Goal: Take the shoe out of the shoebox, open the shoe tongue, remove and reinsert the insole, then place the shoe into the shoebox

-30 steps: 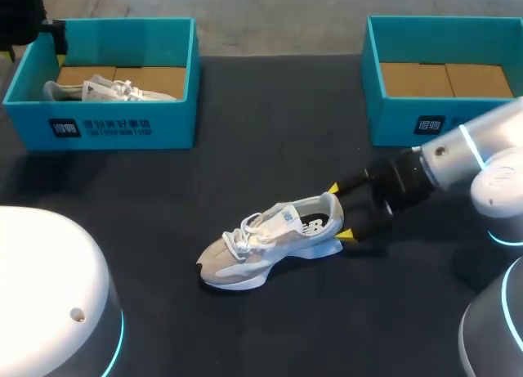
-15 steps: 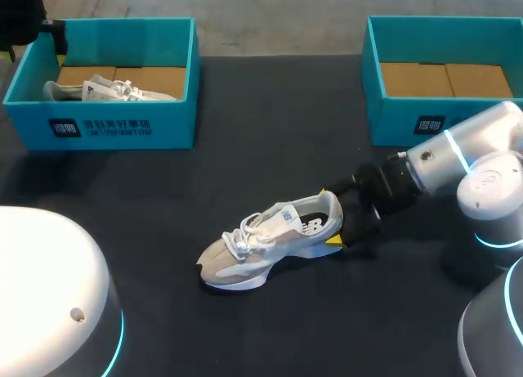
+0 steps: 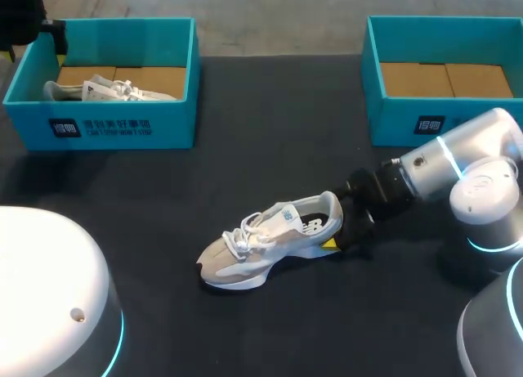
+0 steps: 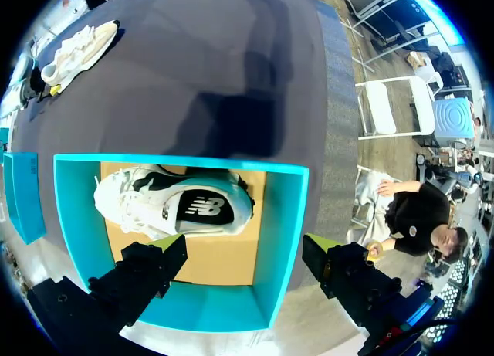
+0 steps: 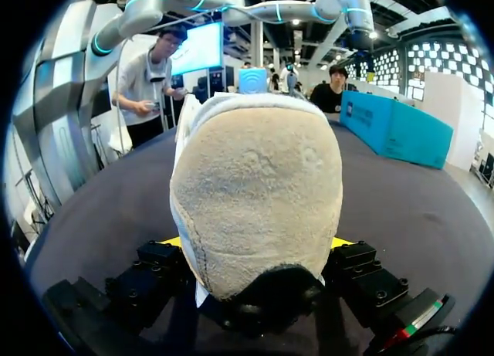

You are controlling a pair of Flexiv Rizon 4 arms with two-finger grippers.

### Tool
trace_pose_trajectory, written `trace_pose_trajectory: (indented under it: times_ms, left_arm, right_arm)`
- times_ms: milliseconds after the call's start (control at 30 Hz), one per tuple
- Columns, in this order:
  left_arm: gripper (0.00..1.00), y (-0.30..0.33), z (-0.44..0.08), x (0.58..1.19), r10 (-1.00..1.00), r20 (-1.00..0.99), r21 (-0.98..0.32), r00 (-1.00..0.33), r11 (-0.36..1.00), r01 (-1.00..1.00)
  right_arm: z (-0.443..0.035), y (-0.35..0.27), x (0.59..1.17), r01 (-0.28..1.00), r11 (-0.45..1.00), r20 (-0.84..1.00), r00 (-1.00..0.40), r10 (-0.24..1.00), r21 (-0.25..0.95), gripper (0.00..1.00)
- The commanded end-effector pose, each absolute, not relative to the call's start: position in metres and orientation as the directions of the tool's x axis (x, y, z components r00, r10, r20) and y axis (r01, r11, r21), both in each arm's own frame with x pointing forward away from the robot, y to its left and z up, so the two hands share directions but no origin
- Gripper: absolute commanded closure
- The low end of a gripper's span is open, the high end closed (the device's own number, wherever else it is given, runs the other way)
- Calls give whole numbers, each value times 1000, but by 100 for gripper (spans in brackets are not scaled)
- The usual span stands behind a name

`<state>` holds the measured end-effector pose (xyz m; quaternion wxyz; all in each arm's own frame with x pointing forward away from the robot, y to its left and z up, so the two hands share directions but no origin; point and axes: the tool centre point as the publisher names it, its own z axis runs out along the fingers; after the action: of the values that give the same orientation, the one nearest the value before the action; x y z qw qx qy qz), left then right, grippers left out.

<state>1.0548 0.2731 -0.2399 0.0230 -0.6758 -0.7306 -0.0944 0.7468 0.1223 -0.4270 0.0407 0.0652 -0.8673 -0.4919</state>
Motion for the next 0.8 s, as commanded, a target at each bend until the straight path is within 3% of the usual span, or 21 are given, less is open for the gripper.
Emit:
trace_pose_trajectory:
  times_ms: [33, 100, 800]
  left_arm:
    - [0, 273, -240, 1054, 983, 162, 108, -85, 68, 992]
    - [0, 273, -240, 1054, 983, 162, 108, -85, 68, 992]
    - [0, 273, -240, 1054, 983, 162, 108, -85, 68, 992]
  right_arm:
    - [-428, 123, 744, -72, 509, 5, -989, -148, 858, 83]
    - [-426, 122, 743, -73, 510, 0, -990, -141, 857, 100]
    - [-409, 95, 726, -31, 495, -64, -997, 48, 868, 100]
